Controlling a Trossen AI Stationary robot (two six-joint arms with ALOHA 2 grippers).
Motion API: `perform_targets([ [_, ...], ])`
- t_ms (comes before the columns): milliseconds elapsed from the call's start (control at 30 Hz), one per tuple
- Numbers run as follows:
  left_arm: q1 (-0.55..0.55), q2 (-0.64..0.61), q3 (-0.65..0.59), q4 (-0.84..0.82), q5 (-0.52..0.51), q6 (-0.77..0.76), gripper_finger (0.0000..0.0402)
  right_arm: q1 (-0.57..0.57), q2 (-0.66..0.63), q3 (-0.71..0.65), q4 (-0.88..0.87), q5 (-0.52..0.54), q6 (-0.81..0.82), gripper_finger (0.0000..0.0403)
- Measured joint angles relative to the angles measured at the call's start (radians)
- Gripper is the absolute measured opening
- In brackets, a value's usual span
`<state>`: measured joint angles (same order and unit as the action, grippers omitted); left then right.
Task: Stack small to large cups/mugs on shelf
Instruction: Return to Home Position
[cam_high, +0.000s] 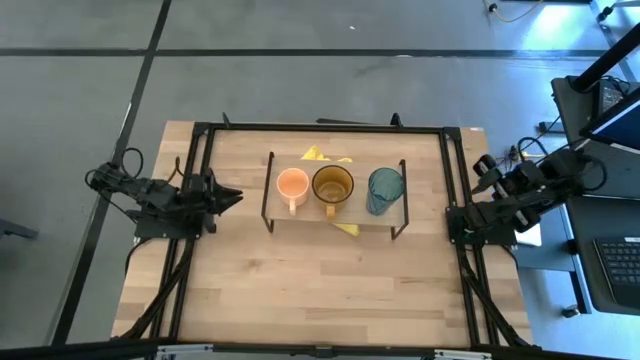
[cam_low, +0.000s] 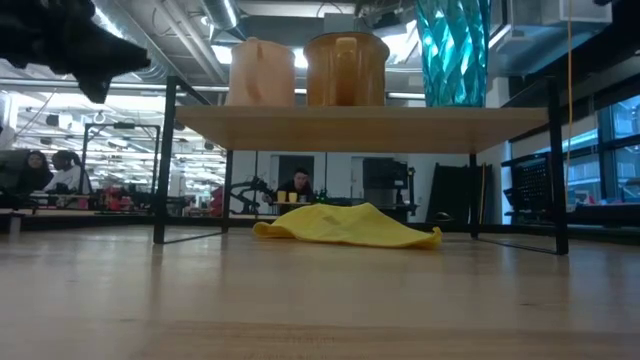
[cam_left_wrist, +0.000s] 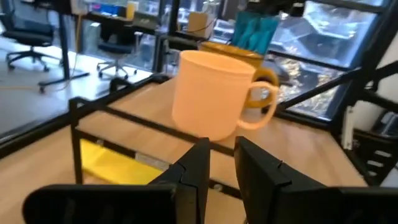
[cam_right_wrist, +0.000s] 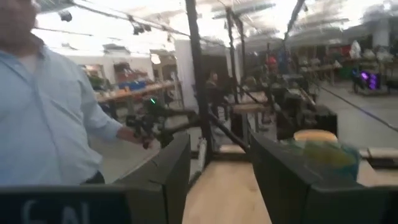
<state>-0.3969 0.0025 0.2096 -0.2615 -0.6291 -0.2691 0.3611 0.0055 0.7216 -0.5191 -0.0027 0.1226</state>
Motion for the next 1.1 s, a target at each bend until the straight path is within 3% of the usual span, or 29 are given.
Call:
perform_targets([
  [200, 0.0, 0.0, 0.001, -0.162, -0.069, -0.11, 0.0069, 0.0, 0.0, -0.083, 0.104, -0.015, -0.011, 0.0168],
  [333, 0.0, 0.0, 0.001, -0.245, -0.061, -0.21, 0.0069, 0.0, 0.0, -0.158, 0.224, -0.062, -0.017, 0.0168],
  [633, 0.0, 0.0, 0.001, -0.251, -0.061, -0.2, 0.0069, 0.0, 0.0, -0.403, 0.608, -0.159, 0.014, 0.0168],
  [900, 0.0, 0.0, 0.001, -0.274, -0.058, -0.192, 0.0069, 0.0, 0.0, -0.596, 0.904, -0.157, 0.032, 0.0168],
  [1100, 0.0, 0.0, 0.001, -0.326, -0.037, -0.2, 0.0069, 0.0, 0.001, -0.715, 1.011, -0.126, 0.075, 0.0168],
])
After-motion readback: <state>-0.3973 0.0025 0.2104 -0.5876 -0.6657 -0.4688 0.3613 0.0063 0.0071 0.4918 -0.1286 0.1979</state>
